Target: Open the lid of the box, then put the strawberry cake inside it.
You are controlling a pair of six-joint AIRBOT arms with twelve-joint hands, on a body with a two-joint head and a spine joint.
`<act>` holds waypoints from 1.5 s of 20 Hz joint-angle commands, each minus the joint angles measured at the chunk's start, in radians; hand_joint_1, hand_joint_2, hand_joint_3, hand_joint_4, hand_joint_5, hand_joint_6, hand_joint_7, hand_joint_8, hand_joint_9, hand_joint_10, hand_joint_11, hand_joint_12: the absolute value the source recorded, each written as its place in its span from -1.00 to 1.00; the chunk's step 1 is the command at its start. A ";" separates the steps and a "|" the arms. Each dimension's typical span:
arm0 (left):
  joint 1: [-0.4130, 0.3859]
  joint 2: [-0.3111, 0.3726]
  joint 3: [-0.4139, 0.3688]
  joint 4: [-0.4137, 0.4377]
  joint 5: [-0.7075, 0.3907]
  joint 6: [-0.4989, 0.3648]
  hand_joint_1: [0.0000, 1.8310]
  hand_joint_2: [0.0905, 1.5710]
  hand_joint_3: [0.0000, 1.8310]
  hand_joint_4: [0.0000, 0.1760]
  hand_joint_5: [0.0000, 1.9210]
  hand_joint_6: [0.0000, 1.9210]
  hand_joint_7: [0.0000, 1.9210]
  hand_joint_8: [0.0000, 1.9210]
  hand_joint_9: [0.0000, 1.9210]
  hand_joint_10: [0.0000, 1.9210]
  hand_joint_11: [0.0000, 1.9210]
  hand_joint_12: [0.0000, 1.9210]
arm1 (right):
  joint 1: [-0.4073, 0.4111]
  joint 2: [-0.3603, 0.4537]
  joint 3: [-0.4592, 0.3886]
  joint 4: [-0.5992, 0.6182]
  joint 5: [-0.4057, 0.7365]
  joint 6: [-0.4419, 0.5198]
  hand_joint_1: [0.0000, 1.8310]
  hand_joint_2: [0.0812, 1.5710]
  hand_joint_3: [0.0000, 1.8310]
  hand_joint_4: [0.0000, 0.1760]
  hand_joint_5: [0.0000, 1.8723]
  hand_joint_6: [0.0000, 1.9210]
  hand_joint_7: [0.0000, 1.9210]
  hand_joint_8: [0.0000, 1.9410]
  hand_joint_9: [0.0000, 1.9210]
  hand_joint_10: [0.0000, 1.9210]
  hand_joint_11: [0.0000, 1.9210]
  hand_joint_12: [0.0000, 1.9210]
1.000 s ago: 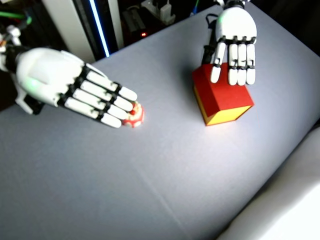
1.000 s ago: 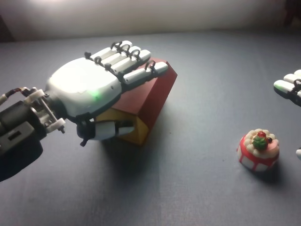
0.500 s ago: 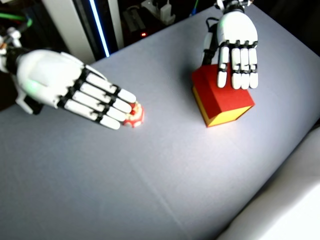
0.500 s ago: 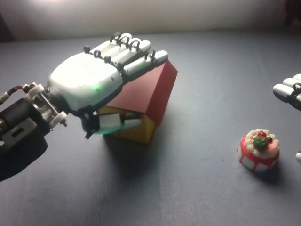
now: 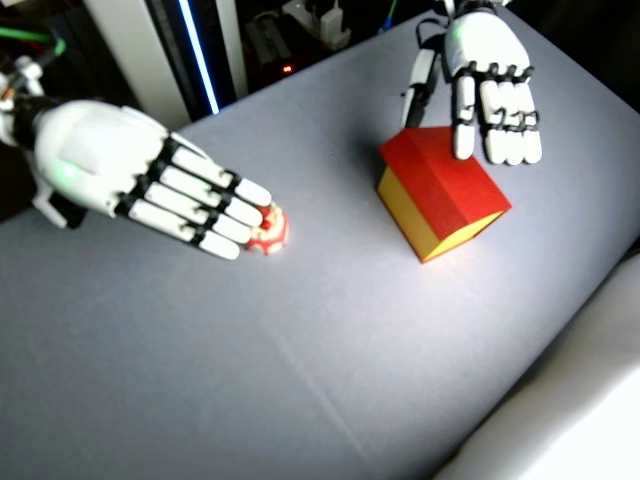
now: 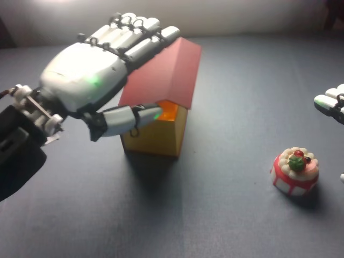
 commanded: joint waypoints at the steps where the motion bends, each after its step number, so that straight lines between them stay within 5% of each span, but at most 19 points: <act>1: 0.004 0.012 0.000 -0.019 -0.165 -0.014 -0.56 0.61 -0.97 -0.09 -1.00 -1.00 -1.00 -1.00 -1.00 -1.00 -1.00 -1.00 | 0.002 -0.001 0.005 0.005 0.124 0.005 -0.45 0.64 -1.00 -1.00 -1.00 -1.00 -1.00 -1.00 -1.00 -1.00 -1.00 -1.00; 3: 0.033 0.023 -0.003 -0.067 -0.232 -0.028 -0.62 0.64 -0.97 -0.59 -1.00 -1.00 -1.00 -1.00 -1.00 -1.00 -1.00 -1.00 | 0.000 -0.002 0.005 0.008 0.125 0.006 -0.47 0.64 -1.00 -1.00 -1.00 -1.00 -1.00 -1.00 -1.00 -1.00 -1.00 -1.00; 4: 0.043 0.028 -0.005 -0.085 -0.253 -0.028 -0.51 0.63 -0.98 0.02 -1.00 -1.00 -1.00 -1.00 -1.00 -1.00 -1.00 -1.00 | -0.001 -0.003 0.005 0.009 0.125 0.006 -0.46 0.64 -1.00 -1.00 -1.00 -1.00 -1.00 -1.00 -1.00 -1.00 -1.00 -1.00; 5: 0.058 0.033 -0.008 -0.117 -0.286 -0.028 -0.51 0.65 -0.98 0.35 -1.00 -1.00 -1.00 -1.00 -1.00 -1.00 -1.00 -1.00 | -0.003 -0.003 0.005 0.011 0.126 0.007 -0.47 0.65 -1.00 -1.00 -1.00 -1.00 -1.00 -1.00 -1.00 -1.00 -1.00 -1.00; 7: 0.079 0.039 -0.010 -0.159 -0.322 -0.028 -0.53 0.66 -0.98 0.30 -1.00 -1.00 -1.00 -1.00 -1.00 -1.00 -1.00 -1.00 | -0.005 -0.004 0.005 0.014 0.128 0.009 -0.47 0.65 -1.00 -1.00 -1.00 -1.00 -1.00 -1.00 -1.00 -1.00 -1.00 -1.00; 8: 0.089 0.041 -0.010 -0.179 -0.337 -0.029 -0.55 0.69 -0.98 0.56 -1.00 -1.00 -1.00 -1.00 -1.00 -1.00 -1.00 -1.00 | -0.006 -0.004 0.005 0.016 0.129 0.009 -0.45 0.64 -1.00 -1.00 -1.00 -1.00 -1.00 -1.00 -1.00 -1.00 -1.00 -1.00; 9: 0.097 0.043 -0.010 -0.195 -0.351 -0.031 -0.57 0.72 -0.97 0.22 -1.00 -1.00 -1.00 -1.00 -1.00 -1.00 -1.00 -1.00 | -0.007 -0.005 0.005 0.018 0.130 0.009 -0.45 0.64 -1.00 -1.00 -1.00 -1.00 -1.00 -1.00 -1.00 -1.00 -1.00 -1.00; 11: 0.110 0.045 -0.002 -0.217 -0.374 -0.064 -0.71 0.73 -0.98 0.18 -1.00 -1.00 -1.00 -1.00 -1.00 -1.00 -1.00 -1.00 | -0.010 -0.006 0.005 0.023 0.133 0.010 -0.47 0.65 -1.00 -1.00 -1.00 -1.00 -1.00 -1.00 -1.00 -1.00 -1.00 -1.00; 13: 0.111 0.039 0.020 -0.234 -0.393 -0.113 -0.87 0.75 -0.98 0.26 -1.00 -1.00 -1.00 -1.00 -1.00 -1.00 -1.00 -1.00 | -0.014 -0.009 0.005 0.027 0.135 0.012 -0.45 0.65 -1.00 -1.00 -1.00 -1.00 -1.00 -1.00 -1.00 -1.00 -1.00 -1.00; 17: 0.094 0.039 0.049 -0.286 -0.385 -0.124 -0.75 0.75 -0.99 0.44 -1.00 -1.00 -1.00 -1.00 -1.00 -1.00 -1.00 -1.00 | -0.017 -0.011 0.005 0.031 0.137 0.012 -0.44 0.65 -1.00 -1.00 -1.00 -1.00 -1.00 -1.00 -1.00 -1.00 -1.00 -1.00; 21: 0.098 0.056 0.075 -0.356 -0.353 -0.124 -0.69 0.76 -1.00 0.16 -1.00 -1.00 -1.00 -1.00 -1.00 -1.00 -1.00 -1.00 | -0.021 -0.012 0.005 0.033 0.138 0.015 -0.43 0.65 -1.00 -1.00 -1.00 -1.00 -1.00 -1.00 -1.00 -1.00 -1.00 -1.00; 25: 0.122 0.084 0.078 -0.398 -0.338 -0.116 -0.58 0.75 -1.00 0.49 -1.00 -1.00 -1.00 -1.00 -1.00 -1.00 -1.00 -1.00 | -0.028 -0.013 0.005 0.037 0.142 0.021 -0.45 0.65 -1.00 -1.00 -1.00 -1.00 -1.00 -1.00 -1.00 -1.00 -1.00 -1.00; 28: 0.124 0.100 0.081 -0.423 -0.304 -0.100 -0.51 0.74 -1.00 0.35 -1.00 -1.00 -1.00 -1.00 -1.00 -1.00 -1.00 -1.00 | -0.029 -0.016 0.006 0.038 0.142 0.022 -0.44 0.65 -1.00 -1.00 -1.00 -1.00 -1.00 -1.00 -1.00 -1.00 -1.00 -1.00; 29: 0.129 0.102 0.079 -0.419 -0.305 -0.100 -0.47 0.74 -1.00 0.13 -1.00 -1.00 -1.00 -1.00 -1.00 -1.00 -1.00 -1.00 | -0.029 -0.016 0.006 0.038 0.142 0.023 -0.40 0.64 -1.00 -1.00 -1.00 -1.00 -1.00 -1.00 -1.00 -1.00 -1.00 -1.00; 30: 0.139 0.106 0.068 -0.399 -0.315 -0.100 -0.51 0.74 -1.00 0.22 -1.00 -1.00 -1.00 -1.00 -1.00 -1.00 -1.00 -1.00 | -0.029 -0.016 0.006 0.037 0.142 0.025 -0.40 0.63 -1.00 -1.00 -1.00 -1.00 -1.00 -1.00 -1.00 -1.00 -1.00 -1.00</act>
